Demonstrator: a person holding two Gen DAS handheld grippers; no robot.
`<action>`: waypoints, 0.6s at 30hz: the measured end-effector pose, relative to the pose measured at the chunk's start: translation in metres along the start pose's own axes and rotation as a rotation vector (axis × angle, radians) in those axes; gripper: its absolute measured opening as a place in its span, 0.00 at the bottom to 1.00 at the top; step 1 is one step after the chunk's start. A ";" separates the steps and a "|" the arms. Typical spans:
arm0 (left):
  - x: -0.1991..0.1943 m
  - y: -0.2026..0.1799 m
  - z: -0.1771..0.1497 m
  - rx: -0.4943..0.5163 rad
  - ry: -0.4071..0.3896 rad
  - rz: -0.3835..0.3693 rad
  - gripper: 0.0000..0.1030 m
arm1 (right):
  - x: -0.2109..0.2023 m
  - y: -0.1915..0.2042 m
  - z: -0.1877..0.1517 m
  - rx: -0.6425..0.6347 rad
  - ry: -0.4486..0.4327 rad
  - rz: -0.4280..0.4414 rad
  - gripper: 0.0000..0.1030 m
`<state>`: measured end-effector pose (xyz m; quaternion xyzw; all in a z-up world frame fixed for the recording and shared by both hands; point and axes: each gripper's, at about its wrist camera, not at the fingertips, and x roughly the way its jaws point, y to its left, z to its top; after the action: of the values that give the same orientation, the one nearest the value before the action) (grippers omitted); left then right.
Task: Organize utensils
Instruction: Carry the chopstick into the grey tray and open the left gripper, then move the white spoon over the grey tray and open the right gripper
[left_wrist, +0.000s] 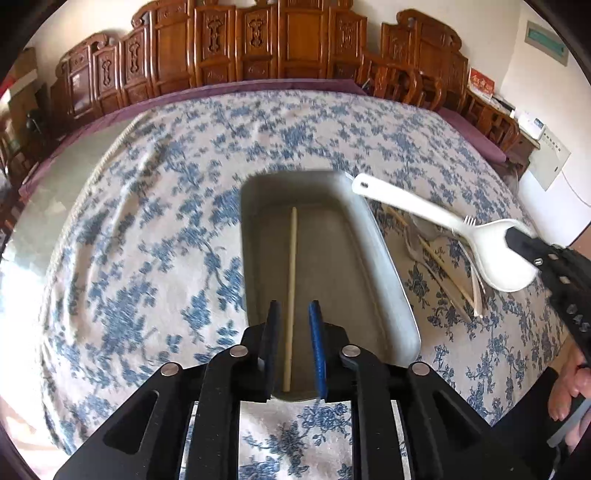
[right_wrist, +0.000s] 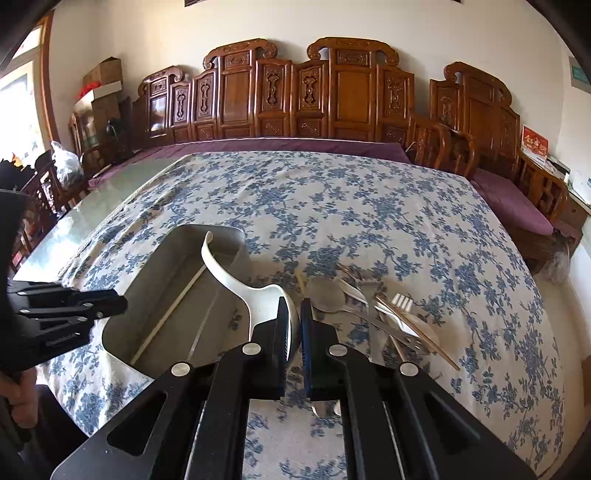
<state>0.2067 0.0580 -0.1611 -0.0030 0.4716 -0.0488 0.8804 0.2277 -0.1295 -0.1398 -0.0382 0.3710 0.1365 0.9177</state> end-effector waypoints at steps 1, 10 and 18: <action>-0.004 0.002 0.001 0.000 -0.008 0.003 0.15 | 0.001 0.004 0.002 -0.004 0.001 0.001 0.07; -0.044 0.036 0.000 0.007 -0.079 0.035 0.16 | 0.025 0.045 0.012 -0.058 0.025 -0.023 0.07; -0.055 0.059 -0.006 0.000 -0.105 0.047 0.16 | 0.051 0.072 0.020 -0.083 0.068 -0.053 0.07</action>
<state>0.1760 0.1217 -0.1222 0.0057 0.4247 -0.0279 0.9049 0.2562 -0.0455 -0.1583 -0.0908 0.3948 0.1259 0.9056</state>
